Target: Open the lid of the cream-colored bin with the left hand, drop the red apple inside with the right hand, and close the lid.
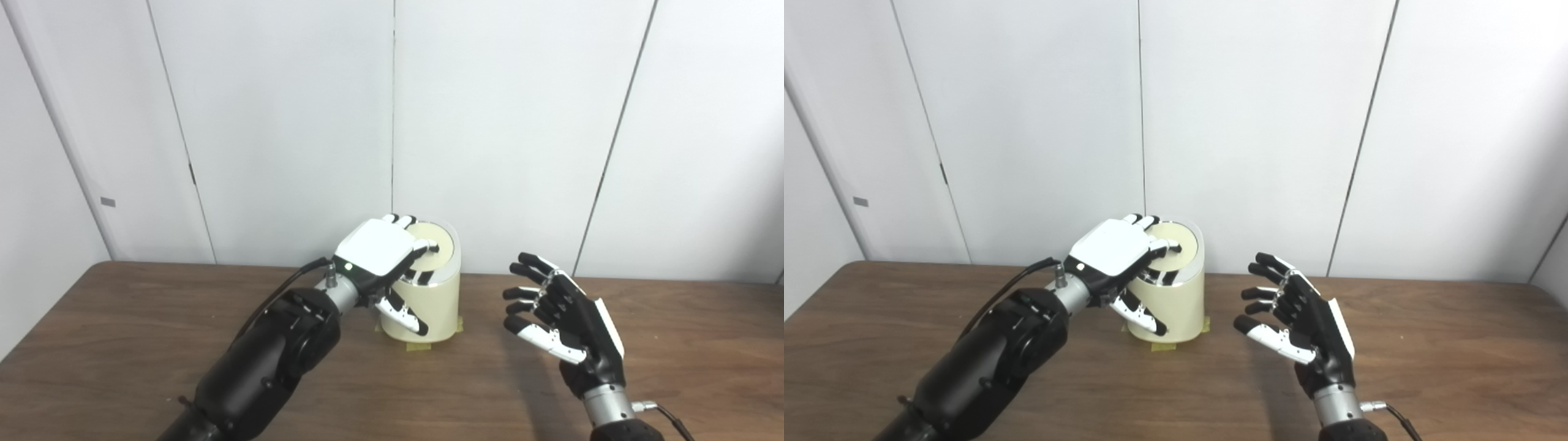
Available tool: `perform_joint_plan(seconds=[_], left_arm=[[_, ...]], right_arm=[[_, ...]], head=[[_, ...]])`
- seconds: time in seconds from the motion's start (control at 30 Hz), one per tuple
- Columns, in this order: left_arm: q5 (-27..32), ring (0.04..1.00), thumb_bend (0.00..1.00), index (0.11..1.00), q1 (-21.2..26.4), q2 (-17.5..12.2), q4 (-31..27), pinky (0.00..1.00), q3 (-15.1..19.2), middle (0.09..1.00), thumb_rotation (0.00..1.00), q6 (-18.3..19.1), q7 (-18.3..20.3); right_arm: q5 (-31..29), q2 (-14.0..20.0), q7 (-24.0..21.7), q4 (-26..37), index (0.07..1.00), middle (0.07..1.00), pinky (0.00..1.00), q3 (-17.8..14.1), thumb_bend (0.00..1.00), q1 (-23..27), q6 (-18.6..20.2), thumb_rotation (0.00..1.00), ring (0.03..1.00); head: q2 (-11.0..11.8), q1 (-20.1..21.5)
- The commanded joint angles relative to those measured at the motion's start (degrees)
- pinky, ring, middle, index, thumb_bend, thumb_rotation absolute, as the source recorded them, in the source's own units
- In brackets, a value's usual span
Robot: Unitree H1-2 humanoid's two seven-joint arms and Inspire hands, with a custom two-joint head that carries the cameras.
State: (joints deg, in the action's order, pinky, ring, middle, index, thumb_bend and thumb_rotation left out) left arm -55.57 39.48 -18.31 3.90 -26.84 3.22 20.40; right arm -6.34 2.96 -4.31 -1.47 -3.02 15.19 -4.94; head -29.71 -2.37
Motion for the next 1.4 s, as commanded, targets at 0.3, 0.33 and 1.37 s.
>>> perform_joint_plan(seconds=[0.3, 0.33, 1.37], left_arm=[[22.5, 0.868, 0.79, 0.845, -4.3, 3.5, -7.7, 0.72, 19.4, 0.864, 0.31, -6.0, -12.7], [25.0, 0.865, 0.78, 0.846, -5.0, 4.1, -8.2, 0.72, 21.5, 0.867, 0.28, -6.1, -14.0], [65.6, 0.7, 0.69, 0.79, -26.4, 8.1, -7.4, 0.56, 35.1, 0.749, 0.15, -7.4, -12.2]], right_arm=[[0.2, 0.3, 0.5, 2.1, 0.755, 0.755, 0.51, -0.4, 0.86, 1.9, -0.7, 0.28, 0.596], [0.0, 0.2, 0.5, 2.2, 0.755, 0.755, 0.52, -0.4, 0.86, 1.9, -0.4, 0.28, 0.597], [0.5, 0.4, 1.0, 1.0, 0.758, 0.758, 0.53, -1.1, 0.84, 1.7, -0.4, 0.2, 0.616]], head=[[-0.1, -0.2], [-0.1, -0.2], [-0.2, 0.8]])
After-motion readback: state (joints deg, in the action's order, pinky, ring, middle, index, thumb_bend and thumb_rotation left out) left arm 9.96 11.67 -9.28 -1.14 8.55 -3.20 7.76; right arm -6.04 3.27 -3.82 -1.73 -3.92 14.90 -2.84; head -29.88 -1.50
